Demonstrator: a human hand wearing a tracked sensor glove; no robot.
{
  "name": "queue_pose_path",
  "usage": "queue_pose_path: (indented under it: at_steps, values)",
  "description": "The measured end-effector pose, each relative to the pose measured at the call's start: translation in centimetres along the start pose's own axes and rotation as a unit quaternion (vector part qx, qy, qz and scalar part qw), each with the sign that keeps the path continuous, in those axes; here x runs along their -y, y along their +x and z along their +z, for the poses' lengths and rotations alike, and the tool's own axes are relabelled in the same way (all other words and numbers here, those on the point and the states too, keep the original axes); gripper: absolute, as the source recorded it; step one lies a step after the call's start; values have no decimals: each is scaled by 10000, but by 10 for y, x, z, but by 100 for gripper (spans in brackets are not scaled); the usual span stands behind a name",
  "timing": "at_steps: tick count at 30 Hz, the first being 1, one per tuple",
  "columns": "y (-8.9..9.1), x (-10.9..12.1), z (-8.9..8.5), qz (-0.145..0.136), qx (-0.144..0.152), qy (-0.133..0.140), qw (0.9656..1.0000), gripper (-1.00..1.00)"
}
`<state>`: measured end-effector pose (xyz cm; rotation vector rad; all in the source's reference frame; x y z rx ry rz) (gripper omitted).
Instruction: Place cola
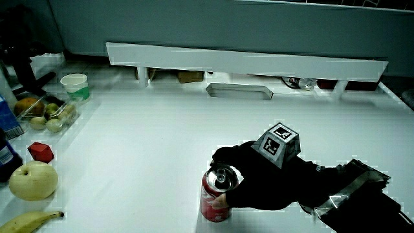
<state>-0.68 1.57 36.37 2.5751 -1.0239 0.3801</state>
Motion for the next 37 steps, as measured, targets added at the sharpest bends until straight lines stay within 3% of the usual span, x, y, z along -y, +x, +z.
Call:
queue_pose_path:
  at_steps: [7,15,18,19,20,21,23,24,25,26,28,29,30,31,34,36,37]
  values:
    - [6,0,-3,-41,-227,-257,9994,-39]
    - [13,6,0,-78,-484,-202,9986,-83]
    - [18,15,3,-166,-641,-415,9969,-100]
    - [24,19,-4,-228,-518,-442,9974,-100]
    - [25,25,1,-228,-701,-344,9967,-100]
    - [31,30,-6,-316,-489,-324,9978,-100]
    - [36,43,-6,-356,-597,-193,9974,-100]
    - [35,49,1,-360,-831,-193,9957,-100]
    - [43,55,-10,-312,-663,-22,9973,-100]
    - [44,62,-8,-510,-743,-228,9957,-100]
    - [49,75,-10,-357,-824,159,9958,-100]
    - [51,81,-12,-391,-817,107,9958,-100]
    - [52,87,-9,-382,-933,237,9946,-100]
    - [48,92,0,-435,-1202,165,9917,-100]
    - [57,107,-3,-521,-1284,112,9903,-100]
    - [61,115,1,-603,-1510,118,9866,-100]
    - [66,119,-2,-647,-1426,79,9876,-100]
